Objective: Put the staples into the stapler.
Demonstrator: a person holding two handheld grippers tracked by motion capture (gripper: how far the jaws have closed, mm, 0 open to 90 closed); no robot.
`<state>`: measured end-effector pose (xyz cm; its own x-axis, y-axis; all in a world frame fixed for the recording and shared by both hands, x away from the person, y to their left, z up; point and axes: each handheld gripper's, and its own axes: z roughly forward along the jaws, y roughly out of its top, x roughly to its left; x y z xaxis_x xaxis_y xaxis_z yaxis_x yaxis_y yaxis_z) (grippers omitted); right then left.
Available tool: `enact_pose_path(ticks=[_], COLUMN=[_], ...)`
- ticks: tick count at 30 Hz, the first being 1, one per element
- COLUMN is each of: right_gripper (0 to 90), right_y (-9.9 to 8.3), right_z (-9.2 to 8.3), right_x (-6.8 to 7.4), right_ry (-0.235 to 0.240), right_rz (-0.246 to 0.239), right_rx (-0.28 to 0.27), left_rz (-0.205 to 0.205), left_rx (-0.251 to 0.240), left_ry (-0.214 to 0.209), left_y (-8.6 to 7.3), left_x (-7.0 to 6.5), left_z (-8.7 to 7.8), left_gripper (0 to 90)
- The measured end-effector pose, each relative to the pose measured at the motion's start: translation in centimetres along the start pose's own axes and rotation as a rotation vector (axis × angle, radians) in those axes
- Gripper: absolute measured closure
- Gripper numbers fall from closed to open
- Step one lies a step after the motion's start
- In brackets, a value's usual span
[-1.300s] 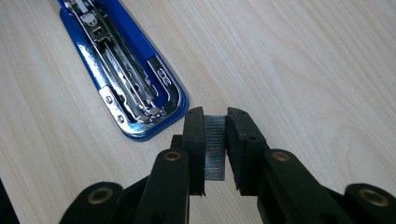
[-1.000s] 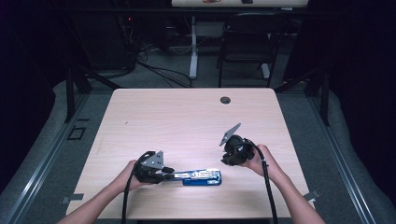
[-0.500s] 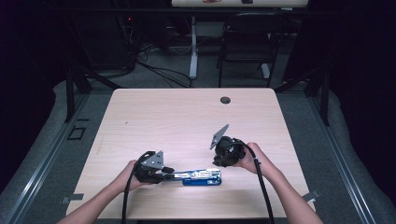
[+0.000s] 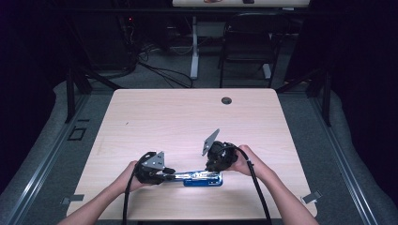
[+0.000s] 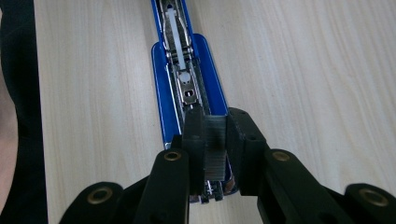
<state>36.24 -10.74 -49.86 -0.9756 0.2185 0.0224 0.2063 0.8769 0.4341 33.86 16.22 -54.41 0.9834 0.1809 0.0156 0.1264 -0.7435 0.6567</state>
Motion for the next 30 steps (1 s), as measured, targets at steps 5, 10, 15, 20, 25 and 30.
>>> enact_pose_path(ticks=[5, 10, 15, 20, 25, 30], right_gripper=[78.3, 78.3, 78.3, 78.3, 78.3, 78.3], right_y=[0.0, -0.1, -0.4, -0.7, -1.0, -1.2], right_z=[0.6, 0.8, 0.9, 0.8, 0.8, 1.0], right_x=[0.2, 0.2, 0.2, 0.1, 0.0, -0.1], right_ry=[0.022, 0.021, 0.024, 0.024, 0.031, 0.042], right_rz=[-0.015, -0.033, -0.041, -0.046, -0.059, -0.06], right_rx=[0.003, 0.022, 0.021, 0.025, 0.027, 0.015], left_rz=[0.0, -0.005, -0.006, -0.005, -0.004, -0.003], left_rx=[0.0, 0.0, -0.001, 0.0, 0.004, 0.004], left_ry=[0.0, -0.001, 0.0, 0.001, 0.0, -0.001], left_y=[0.0, 0.0, 0.0, 0.0, 0.1, 0.1], left_x=[0.0, 0.0, 0.0, 0.0, 0.0, 0.0], left_z=[0.0, 0.0, 0.0, 0.0, 0.0, 0.0], left_gripper=[74.8, 74.8, 74.8, 74.9, 74.9, 74.9])
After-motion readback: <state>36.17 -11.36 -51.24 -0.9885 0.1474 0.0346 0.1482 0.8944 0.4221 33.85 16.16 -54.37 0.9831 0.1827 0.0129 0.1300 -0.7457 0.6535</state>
